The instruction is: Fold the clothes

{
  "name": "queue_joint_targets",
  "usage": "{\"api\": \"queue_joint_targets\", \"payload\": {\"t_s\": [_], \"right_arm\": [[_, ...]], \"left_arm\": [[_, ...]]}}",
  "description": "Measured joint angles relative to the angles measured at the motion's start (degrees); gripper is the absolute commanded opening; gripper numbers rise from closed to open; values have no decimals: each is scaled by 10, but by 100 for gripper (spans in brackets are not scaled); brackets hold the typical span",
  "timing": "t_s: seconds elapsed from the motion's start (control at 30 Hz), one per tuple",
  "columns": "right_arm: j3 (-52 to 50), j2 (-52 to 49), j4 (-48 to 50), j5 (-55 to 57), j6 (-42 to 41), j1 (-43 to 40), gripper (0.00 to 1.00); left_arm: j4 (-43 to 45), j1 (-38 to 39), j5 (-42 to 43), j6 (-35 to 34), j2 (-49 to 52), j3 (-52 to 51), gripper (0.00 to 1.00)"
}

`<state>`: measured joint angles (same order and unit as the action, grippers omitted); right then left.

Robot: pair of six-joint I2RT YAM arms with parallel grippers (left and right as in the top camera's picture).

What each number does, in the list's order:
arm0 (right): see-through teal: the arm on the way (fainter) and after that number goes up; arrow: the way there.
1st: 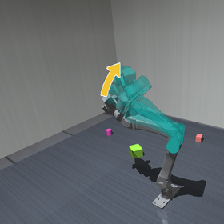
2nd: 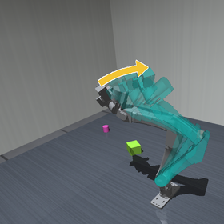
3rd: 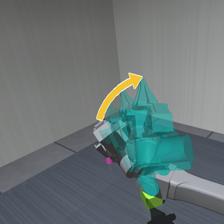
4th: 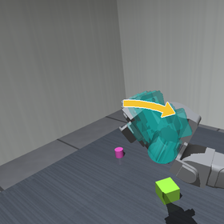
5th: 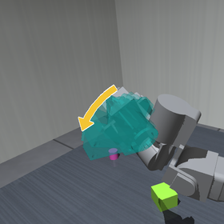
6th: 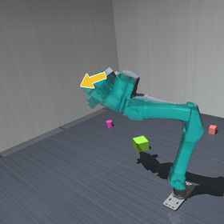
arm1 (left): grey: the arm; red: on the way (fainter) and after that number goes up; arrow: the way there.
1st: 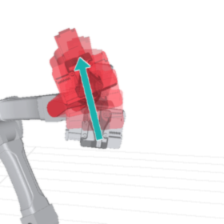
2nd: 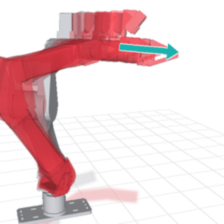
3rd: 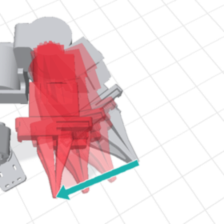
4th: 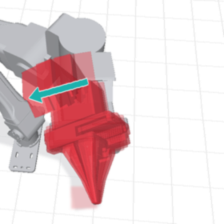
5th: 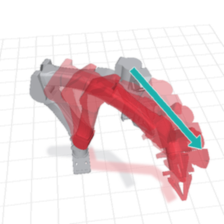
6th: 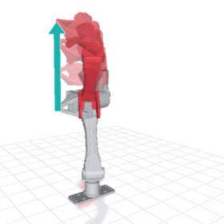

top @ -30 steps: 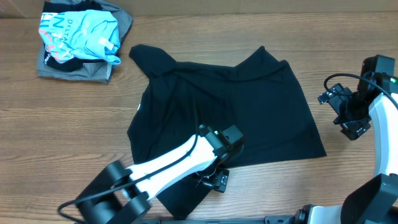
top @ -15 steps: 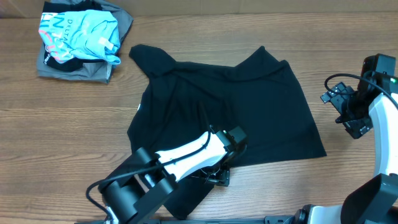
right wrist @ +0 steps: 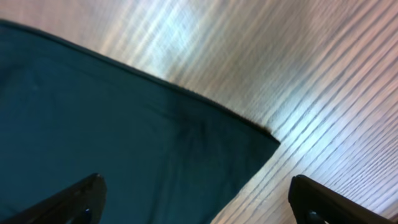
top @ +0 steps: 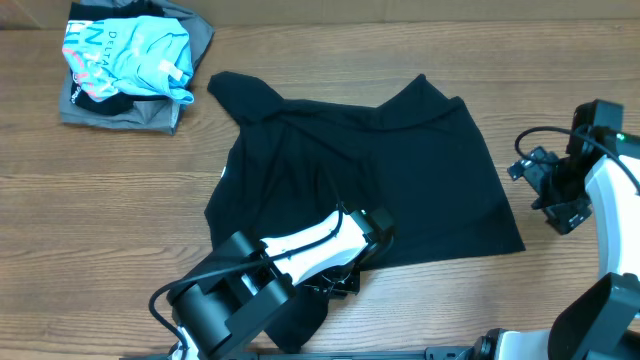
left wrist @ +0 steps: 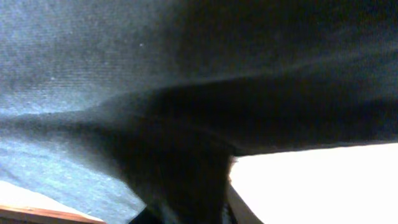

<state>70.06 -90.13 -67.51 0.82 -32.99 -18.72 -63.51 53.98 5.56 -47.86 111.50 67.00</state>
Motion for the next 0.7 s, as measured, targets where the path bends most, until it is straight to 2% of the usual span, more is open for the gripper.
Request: {"api": "queue_joint_targets", "payload": {"t_s": [0.07, 0.3, 0.47, 0.6, 0.7], "right_arm": [[-14, 0, 2, -4, -1, 0, 86], [-57, 0, 6, -9, -16, 0, 84], [-132, -1, 50, -24, -32, 0, 81], [-192, -2, 95, -45, -43, 0, 80], [-212, -2, 108, -53, -50, 0, 80]], "left_arm": [[-5, 0, -2, 0, 2, 0, 14], [-8, 0, -2, 0, 2, -1, 13], [-8, 0, -2, 0, 2, -1, 12], [-8, 0, -2, 0, 2, -1, 7], [-9, 0, -2, 0, 2, -1, 8]]}}
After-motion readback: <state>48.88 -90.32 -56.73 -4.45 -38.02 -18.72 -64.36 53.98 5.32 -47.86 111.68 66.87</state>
